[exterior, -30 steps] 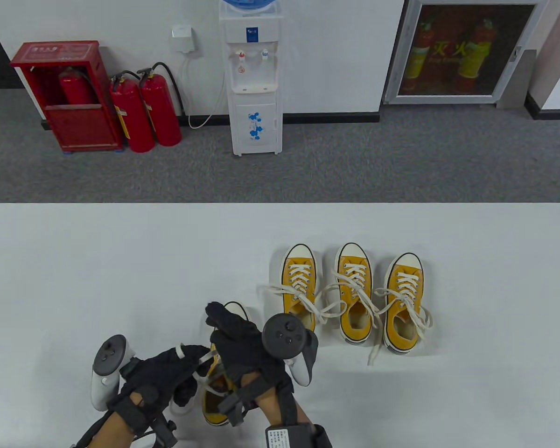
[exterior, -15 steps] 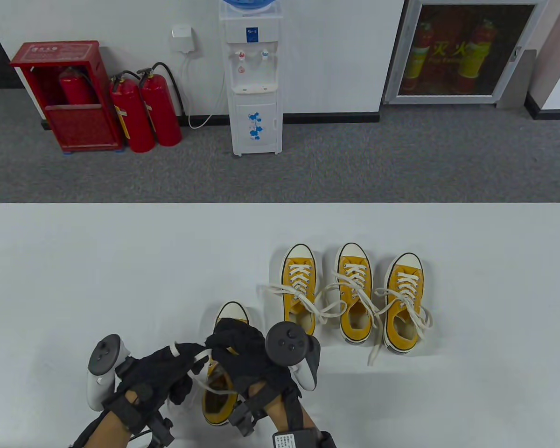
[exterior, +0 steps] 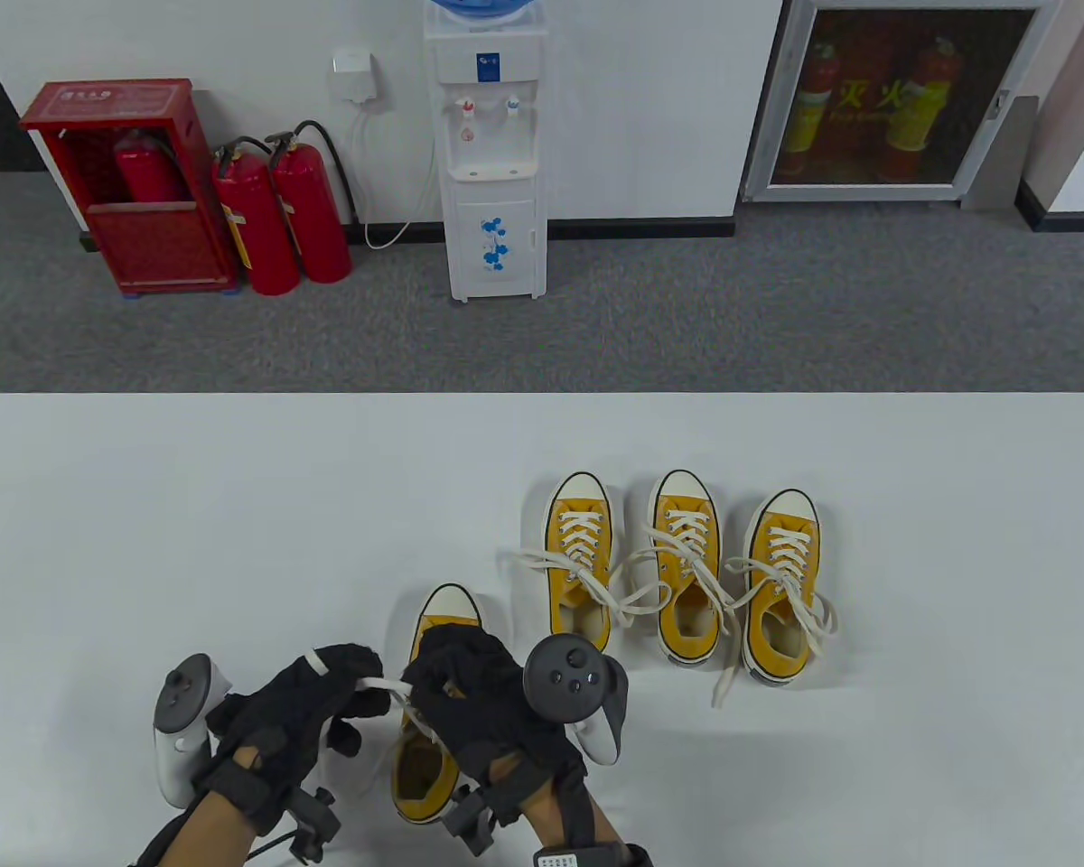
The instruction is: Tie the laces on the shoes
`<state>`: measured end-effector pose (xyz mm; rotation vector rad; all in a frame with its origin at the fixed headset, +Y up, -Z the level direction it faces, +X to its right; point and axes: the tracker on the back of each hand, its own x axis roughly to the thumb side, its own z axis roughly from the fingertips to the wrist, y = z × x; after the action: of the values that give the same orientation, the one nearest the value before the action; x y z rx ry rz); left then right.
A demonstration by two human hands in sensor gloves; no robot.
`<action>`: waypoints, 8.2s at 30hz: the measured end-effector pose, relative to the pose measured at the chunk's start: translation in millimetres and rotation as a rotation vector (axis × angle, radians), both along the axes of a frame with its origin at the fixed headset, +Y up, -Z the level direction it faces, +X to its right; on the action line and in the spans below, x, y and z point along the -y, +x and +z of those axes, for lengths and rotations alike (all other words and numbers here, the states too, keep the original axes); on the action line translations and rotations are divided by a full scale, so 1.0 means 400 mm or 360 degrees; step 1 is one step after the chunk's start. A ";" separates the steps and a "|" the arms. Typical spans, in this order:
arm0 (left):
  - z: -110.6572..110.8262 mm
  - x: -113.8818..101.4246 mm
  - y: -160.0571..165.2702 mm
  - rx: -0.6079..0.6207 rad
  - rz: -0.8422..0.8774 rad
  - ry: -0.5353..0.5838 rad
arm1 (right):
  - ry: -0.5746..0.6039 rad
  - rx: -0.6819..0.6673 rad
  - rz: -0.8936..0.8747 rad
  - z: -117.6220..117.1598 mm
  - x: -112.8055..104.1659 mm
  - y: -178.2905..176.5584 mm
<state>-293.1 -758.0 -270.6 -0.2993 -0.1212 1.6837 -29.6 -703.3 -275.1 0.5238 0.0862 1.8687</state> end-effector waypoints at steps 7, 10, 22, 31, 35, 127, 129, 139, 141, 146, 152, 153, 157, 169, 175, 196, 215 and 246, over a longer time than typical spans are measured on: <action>0.001 0.003 -0.021 -0.0122 0.0226 -0.0050 | 0.0103 -0.0085 0.0309 0.012 0.006 -0.028; 0.001 0.002 -0.029 -0.0160 0.0294 -0.0047 | 0.0149 -0.0076 0.0446 0.014 0.016 -0.037; 0.006 -0.043 -0.015 -0.0086 0.0122 0.0149 | 0.0104 0.0071 0.0270 0.002 0.029 -0.008; 0.012 -0.079 0.021 0.0127 -0.0050 0.0371 | -0.0013 0.0005 0.0446 0.000 0.067 -0.052; 0.009 -0.080 0.006 0.0021 -0.0178 0.0412 | -0.0130 0.0016 0.0214 -0.002 0.068 -0.038; -0.003 0.017 -0.309 -0.0835 -0.0932 -0.0194 | -0.0337 0.1440 0.0885 0.058 0.069 0.510; -0.004 0.019 -0.307 -0.0827 -0.0933 -0.0193 | -0.0315 0.1452 0.0868 0.062 0.059 0.508; -0.014 0.022 -0.290 -0.0758 -0.0923 -0.0185 | -0.0159 0.1207 0.0699 0.060 0.014 0.435; -0.015 0.022 -0.287 -0.0753 -0.0930 -0.0181 | -0.0116 0.1091 0.0754 0.050 -0.001 0.380; -0.016 0.024 -0.287 -0.0744 -0.0929 -0.0178 | -0.0082 0.0713 0.0948 0.019 -0.006 0.231; -0.018 0.026 -0.284 -0.0731 -0.0936 -0.0179 | -0.0089 0.0400 0.1202 -0.008 0.030 0.087; -0.018 0.026 -0.284 -0.0731 -0.0936 -0.0179 | -0.0097 0.0374 0.1202 -0.012 0.038 0.073; -0.018 0.026 -0.284 -0.0732 -0.0931 -0.0180 | -0.0149 0.0273 0.1168 -0.022 0.066 0.032; -0.023 0.026 -0.289 -0.0742 -0.0939 -0.0189 | -0.0284 0.0215 0.0676 -0.024 0.118 0.075; -0.023 0.028 -0.295 -0.0741 -0.0914 -0.0217 | -0.0410 0.0232 0.0201 -0.027 0.116 0.123; -0.017 -0.004 -0.271 -0.0631 -0.0729 -0.0173 | -0.0648 -0.0338 -0.0529 -0.048 0.097 -0.006; -0.008 -0.099 -0.117 -0.0183 0.0003 0.0034 | -0.0237 -0.0062 0.0340 -0.020 0.090 -0.060; -0.095 -0.010 0.028 -0.0124 -0.0273 -0.0036 | -0.0308 -0.0230 0.0027 -0.014 0.099 -0.038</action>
<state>-281.9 -754.1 -308.7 -0.2535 -0.0175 1.5253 -44.8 -742.8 -280.9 0.5236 0.3648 1.8140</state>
